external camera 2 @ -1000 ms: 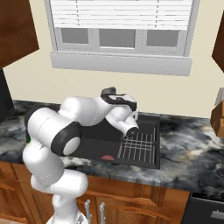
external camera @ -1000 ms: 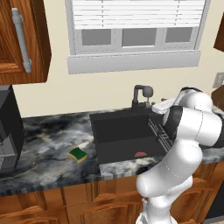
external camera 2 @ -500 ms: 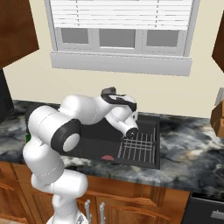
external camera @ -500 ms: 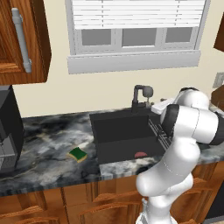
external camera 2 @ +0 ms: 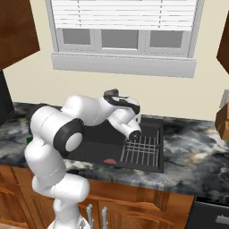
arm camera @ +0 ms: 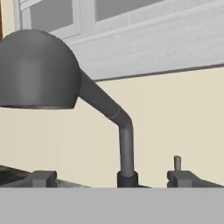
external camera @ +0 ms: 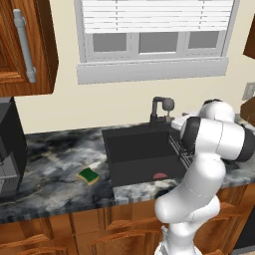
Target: Soak the sponge with water for a few seconds and then drop it inside the sink.
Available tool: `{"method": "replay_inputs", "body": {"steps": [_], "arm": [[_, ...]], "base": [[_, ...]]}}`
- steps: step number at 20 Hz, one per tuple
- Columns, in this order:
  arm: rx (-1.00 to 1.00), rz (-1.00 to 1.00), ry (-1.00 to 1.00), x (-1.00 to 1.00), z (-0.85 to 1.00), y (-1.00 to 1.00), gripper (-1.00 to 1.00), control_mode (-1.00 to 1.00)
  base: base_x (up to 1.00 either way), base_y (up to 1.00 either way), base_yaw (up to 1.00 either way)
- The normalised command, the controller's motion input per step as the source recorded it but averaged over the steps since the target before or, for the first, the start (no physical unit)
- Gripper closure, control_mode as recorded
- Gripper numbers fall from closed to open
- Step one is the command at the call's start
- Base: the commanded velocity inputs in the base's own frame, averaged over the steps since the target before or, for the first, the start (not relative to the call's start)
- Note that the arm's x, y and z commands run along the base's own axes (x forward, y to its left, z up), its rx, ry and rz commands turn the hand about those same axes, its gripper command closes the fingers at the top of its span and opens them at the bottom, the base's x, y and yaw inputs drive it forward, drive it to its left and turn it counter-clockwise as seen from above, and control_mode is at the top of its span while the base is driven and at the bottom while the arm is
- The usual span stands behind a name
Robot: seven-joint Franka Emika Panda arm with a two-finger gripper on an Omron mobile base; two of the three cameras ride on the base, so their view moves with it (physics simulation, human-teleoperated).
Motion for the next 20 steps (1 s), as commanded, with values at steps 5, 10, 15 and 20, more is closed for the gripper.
{"method": "replay_inputs", "body": {"steps": [5, 10, 15, 20], "arm": [[0.0, 0.0, 0.0, 0.17, -0.19, 0.0, -1.0, -1.0], [0.0, 0.0, -0.03, 0.1, -0.04, -0.02, -1.0, -1.0], [0.0, 0.0, -0.05, 0.13, 0.0, -0.05, -1.0, -1.0], [0.0, 0.0, -0.03, 0.17, -0.02, -0.02, -1.0, -1.0]], "base": [[0.0, 0.0, 0.0], [0.0, 0.0, 0.0], [0.0, 0.0, 0.0], [0.0, 0.0, 0.0]]}}
